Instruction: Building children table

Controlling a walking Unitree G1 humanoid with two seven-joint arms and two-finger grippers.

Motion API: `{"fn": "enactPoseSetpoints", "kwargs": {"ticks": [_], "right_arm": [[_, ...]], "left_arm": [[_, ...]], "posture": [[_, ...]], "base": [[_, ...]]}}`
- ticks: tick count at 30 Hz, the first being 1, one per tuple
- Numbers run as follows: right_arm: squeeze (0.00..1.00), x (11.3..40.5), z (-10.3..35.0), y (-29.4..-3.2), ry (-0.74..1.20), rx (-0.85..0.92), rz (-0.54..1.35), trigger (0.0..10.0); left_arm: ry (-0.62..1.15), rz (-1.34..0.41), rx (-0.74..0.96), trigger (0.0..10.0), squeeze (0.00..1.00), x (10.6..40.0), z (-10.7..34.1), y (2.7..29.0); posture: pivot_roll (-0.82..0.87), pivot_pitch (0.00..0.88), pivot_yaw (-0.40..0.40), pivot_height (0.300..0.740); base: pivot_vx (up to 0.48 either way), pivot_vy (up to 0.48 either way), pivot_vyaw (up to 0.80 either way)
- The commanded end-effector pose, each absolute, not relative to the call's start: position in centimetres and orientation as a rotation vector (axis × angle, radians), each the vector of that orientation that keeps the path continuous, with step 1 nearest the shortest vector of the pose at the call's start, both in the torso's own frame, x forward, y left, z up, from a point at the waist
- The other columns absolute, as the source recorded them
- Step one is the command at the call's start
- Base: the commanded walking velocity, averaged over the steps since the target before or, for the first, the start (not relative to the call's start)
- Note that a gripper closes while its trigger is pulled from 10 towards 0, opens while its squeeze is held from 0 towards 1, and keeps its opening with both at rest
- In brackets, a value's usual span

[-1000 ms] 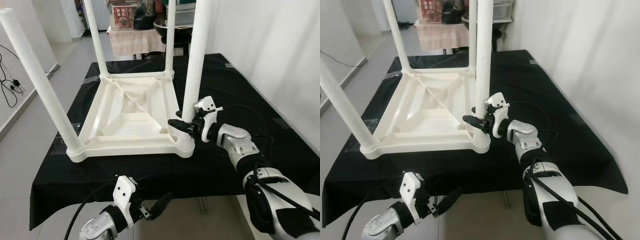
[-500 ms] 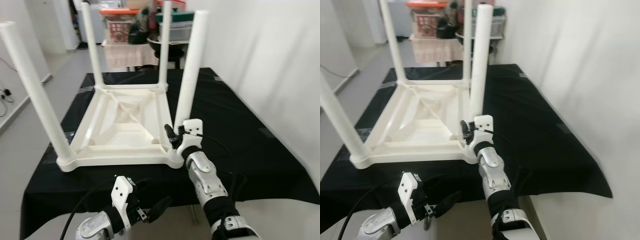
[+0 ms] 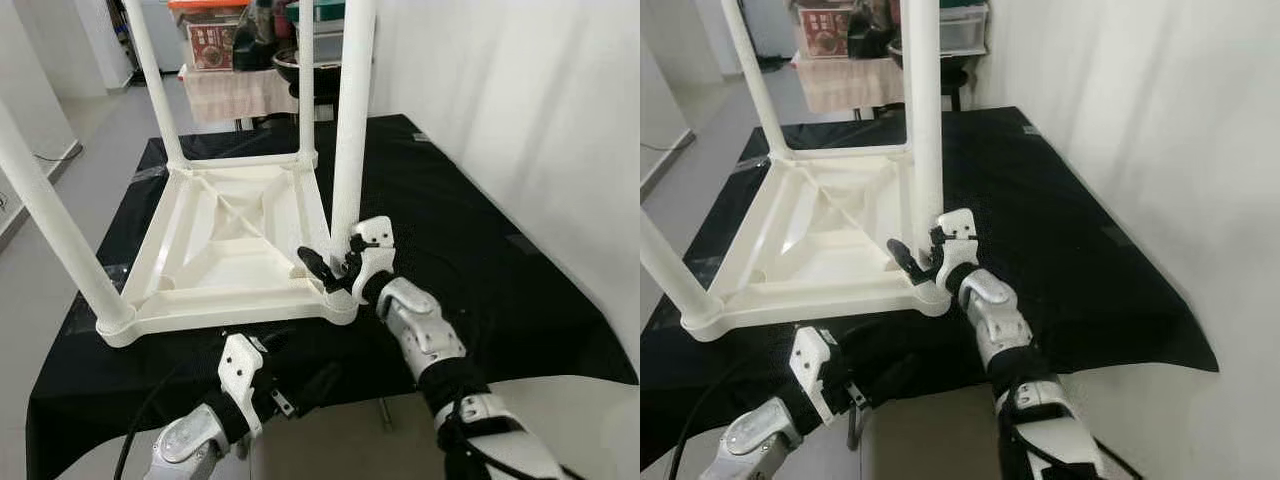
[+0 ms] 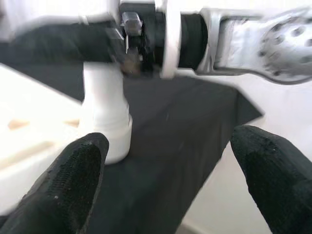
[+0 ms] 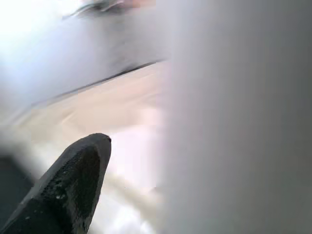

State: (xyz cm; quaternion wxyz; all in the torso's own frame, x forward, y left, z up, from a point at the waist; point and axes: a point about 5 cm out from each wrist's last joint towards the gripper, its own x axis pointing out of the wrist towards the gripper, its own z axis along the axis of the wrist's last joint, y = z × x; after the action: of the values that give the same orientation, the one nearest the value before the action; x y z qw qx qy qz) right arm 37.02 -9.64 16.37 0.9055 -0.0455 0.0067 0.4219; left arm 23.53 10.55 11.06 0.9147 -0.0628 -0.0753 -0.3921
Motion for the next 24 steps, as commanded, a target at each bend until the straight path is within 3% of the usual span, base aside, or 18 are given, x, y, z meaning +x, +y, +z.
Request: {"fn": "enactPoseSetpoints", "kwargs": {"ticks": [1, 14, 15, 24], "right_arm": [[0.0, 37.2, 17.1, -9.1, 0.023, -0.153, 1.005, 10.0], [0.0, 38.2, 19.3, -10.7, 0.071, -0.105, 1.15, 9.8], [0.0, 38.0, 19.1, -11.1, 0.089, -0.094, 1.171, 0.0], [0.0, 37.5, 16.9, -13.1, 0.149, -0.061, 1.148, 0.0]], "left_arm": [[-0.134, -0.855, -0.16, 10.0, 0.0, 23.6, 10.4, 10.1], [-0.083, -0.913, -0.173, 10.0, 0.0, 23.6, 9.3, 9.7], [-0.087, -0.901, -0.155, 10.0, 0.0, 23.6, 9.3, 9.7], [-0.122, -0.697, -0.056, 10.0, 0.0, 23.9, 9.2, 11.0]], "posture": [[-0.03, 0.0, -0.009, 0.74], [-0.01, 0.0, -0.022, 0.74], [0.0, 0.0, -0.019, 0.74], [0.0, 0.0, -0.01, 0.74]], "base": [[0.0, 0.0, 0.0], [0.0, 0.0, 0.0], [0.0, 0.0, 0.0], [0.0, 0.0, 0.0]]}}
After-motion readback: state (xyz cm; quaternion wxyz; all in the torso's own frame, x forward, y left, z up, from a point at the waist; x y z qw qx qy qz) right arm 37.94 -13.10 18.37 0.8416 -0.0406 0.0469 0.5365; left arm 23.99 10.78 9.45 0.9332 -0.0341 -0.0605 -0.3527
